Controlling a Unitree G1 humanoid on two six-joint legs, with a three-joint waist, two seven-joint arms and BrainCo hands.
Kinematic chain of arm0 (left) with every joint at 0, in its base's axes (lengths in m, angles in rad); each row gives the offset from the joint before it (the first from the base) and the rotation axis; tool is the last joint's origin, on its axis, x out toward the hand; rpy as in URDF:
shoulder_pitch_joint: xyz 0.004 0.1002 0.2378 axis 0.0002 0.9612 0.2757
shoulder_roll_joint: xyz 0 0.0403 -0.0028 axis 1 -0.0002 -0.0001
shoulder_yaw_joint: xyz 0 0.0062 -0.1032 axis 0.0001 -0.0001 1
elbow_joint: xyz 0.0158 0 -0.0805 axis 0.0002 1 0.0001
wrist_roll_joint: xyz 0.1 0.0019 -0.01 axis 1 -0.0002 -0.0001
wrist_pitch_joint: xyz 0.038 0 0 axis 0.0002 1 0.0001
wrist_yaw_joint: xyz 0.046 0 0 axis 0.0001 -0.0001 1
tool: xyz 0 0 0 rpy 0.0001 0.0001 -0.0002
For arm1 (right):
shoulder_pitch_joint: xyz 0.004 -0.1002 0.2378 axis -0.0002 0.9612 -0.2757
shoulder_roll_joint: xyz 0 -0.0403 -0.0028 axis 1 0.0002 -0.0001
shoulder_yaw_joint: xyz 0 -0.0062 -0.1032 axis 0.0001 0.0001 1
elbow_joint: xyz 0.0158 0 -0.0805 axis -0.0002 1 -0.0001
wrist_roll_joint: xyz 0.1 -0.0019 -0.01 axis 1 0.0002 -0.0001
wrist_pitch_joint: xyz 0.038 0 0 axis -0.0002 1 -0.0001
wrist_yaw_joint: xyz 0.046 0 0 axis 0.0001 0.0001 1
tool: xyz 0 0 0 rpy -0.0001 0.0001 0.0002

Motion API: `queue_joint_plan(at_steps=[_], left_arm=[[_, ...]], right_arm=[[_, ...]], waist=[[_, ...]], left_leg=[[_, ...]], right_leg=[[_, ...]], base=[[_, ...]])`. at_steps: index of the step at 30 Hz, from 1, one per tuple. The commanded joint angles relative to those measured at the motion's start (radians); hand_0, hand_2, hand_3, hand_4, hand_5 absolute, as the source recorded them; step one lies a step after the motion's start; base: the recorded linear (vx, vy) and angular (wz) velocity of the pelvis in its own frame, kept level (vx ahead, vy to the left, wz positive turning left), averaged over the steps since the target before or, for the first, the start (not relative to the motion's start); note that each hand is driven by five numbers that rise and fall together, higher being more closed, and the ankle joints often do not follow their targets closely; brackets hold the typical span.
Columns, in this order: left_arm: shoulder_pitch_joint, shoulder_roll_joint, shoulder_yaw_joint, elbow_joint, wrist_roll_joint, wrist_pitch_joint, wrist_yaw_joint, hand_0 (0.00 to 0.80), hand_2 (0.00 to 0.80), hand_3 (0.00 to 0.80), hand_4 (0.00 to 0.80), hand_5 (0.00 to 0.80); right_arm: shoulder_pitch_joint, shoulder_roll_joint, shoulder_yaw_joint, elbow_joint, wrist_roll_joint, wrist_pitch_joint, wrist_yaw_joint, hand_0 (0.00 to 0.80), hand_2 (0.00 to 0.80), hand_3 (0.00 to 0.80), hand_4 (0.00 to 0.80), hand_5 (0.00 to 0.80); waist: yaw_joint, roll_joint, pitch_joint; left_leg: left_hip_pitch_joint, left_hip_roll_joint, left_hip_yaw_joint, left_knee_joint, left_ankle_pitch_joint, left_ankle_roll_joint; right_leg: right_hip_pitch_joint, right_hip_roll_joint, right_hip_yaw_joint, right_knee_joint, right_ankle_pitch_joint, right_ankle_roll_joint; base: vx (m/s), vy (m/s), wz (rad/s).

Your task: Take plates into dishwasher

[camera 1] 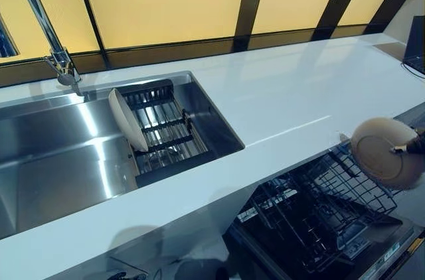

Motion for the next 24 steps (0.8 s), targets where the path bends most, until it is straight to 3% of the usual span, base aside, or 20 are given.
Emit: queue_joint_plan(at_steps=[1, 12, 19, 24], left_arm=[[-0.034, 0.014, 0.022, 0.045, 0.024, -0.01, 0.007, 0.0, 0.0, 0.0, 0.0, 0.0], [-0.042, 0.016, 0.023, 0.04, 0.025, 0.002, 0.002, 0.0, 0.0, 0.0, 0.0, 0.0], [-0.049, 0.006, 0.01, 0.033, 0.013, -0.002, 0.004, 0.0, 0.0, 0.0, 0.0, 0.0], [-0.05, -0.008, 0.009, 0.021, -0.008, -0.003, 0.008, 0.0, 0.0, 0.0, 0.0, 0.0]], right_arm=[[-0.048, -0.041, -0.077, 0.045, -0.094, -0.038, 0.017, 0.8, 0.8, 0.8, 0.8, 0.8], [-0.011, -0.021, -0.086, 0.05, -0.183, -0.007, -0.01, 0.8, 0.8, 0.8, 0.8, 0.8], [0.011, 0.049, -0.101, 0.035, -0.192, -0.043, -0.178, 0.8, 0.8, 0.8, 0.8, 0.8], [0.018, 0.107, -0.093, -0.005, -0.276, -0.033, -0.243, 0.8, 0.8, 0.8, 0.8, 0.8]], waist=[[0.012, 0.003, 0.032], [0.008, 0.012, 0.037], [0.013, 0.026, 0.042], [0.009, 0.049, 0.055]], left_leg=[[0.031, -0.004, -0.067, 0.003, -0.112, 0.055], [0.022, -0.002, -0.076, 0.003, -0.104, 0.045], [0.008, -0.004, -0.071, 0.003, -0.093, 0.045], [0.001, -0.008, -0.069, 0.003, -0.091, 0.043]], right_leg=[[0.064, 0.031, -0.032, 0.003, -0.073, 0.064], [0.06, 0.034, -0.024, 0.003, -0.078, 0.058], [0.047, 0.031, -0.021, 0.003, -0.076, 0.051], [0.039, 0.028, -0.019, 0.003, -0.081, 0.047]], base=[[-0.012, -0.033, 0.0], [-0.002, -0.007, 0.0], [-0.007, -0.012, 0.0], [0.0, 0.0, 0.0]])
